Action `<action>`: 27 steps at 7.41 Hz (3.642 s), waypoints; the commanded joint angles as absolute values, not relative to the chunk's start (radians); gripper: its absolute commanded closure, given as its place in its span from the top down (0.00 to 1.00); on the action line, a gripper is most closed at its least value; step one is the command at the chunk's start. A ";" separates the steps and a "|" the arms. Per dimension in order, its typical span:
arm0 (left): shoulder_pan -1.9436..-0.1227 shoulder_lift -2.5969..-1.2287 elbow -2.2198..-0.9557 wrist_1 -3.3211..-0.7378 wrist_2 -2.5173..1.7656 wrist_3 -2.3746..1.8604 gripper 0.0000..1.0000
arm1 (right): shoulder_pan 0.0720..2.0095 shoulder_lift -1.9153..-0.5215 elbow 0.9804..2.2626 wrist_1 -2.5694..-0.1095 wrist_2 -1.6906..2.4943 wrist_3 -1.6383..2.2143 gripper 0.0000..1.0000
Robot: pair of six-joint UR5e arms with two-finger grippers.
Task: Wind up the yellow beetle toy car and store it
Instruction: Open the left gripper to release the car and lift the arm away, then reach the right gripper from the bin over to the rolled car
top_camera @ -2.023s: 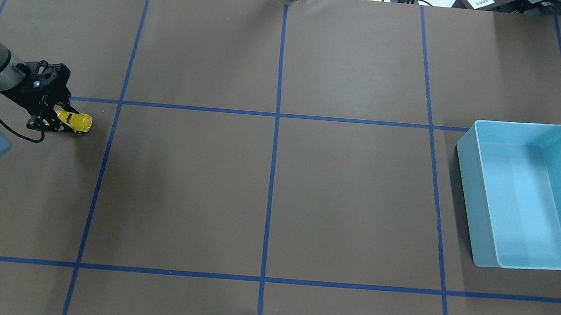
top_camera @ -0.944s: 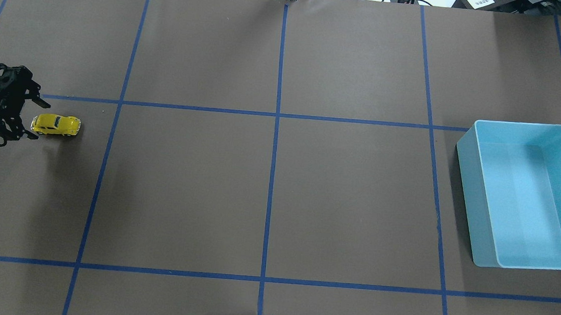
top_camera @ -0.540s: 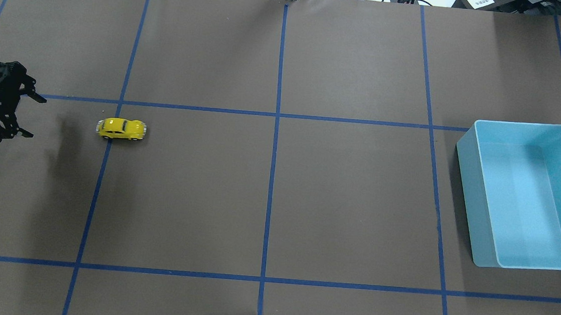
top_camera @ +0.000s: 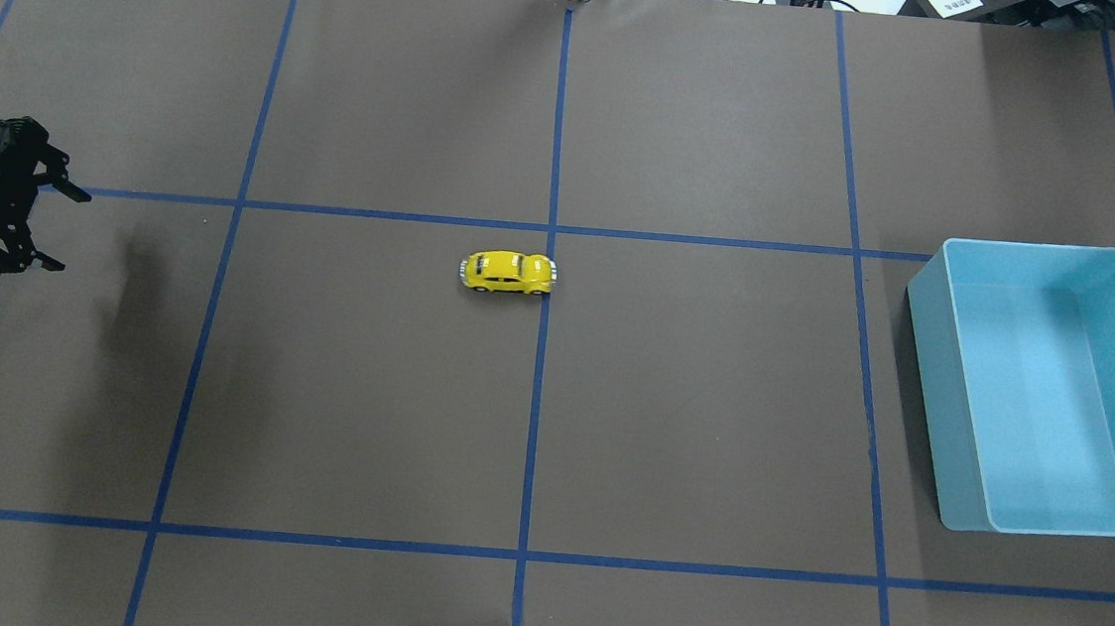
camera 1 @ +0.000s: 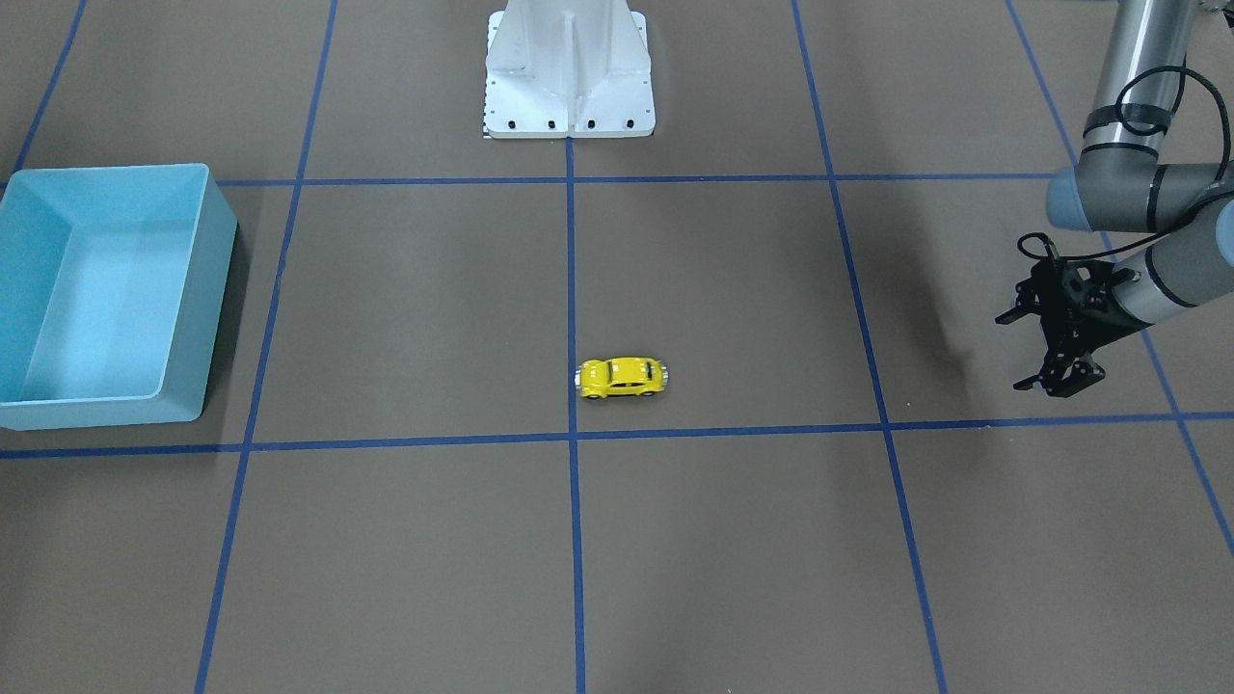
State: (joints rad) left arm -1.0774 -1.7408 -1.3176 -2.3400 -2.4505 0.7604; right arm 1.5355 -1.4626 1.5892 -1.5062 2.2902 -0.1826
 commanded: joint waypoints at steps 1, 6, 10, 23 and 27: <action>-1.091 -1.740 -1.351 -2.341 -2.459 0.597 1.00 | 1.536 -1.463 1.589 -1.506 2.290 -0.183 1.00; -1.196 -1.736 -1.391 -2.324 -2.456 -0.137 1.00 | 1.532 -1.462 1.598 -1.505 2.290 -0.183 1.00; -1.354 -1.721 -1.425 -2.118 -2.442 -0.270 1.00 | 1.479 -1.457 1.641 -1.421 2.284 -0.196 1.00; -1.582 -1.615 -1.599 -1.411 -2.359 -0.112 1.00 | 0.892 -1.123 1.764 -1.634 2.097 -0.201 1.00; -1.577 -1.632 -1.555 -1.459 -2.359 -0.132 1.00 | 0.702 -1.068 1.778 -1.632 1.926 -0.199 1.00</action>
State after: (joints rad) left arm -1.5798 -1.6223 -1.5571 -1.4556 -2.3598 -0.1282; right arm 0.7776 -1.0802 1.7803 -1.6340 2.0210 -0.1979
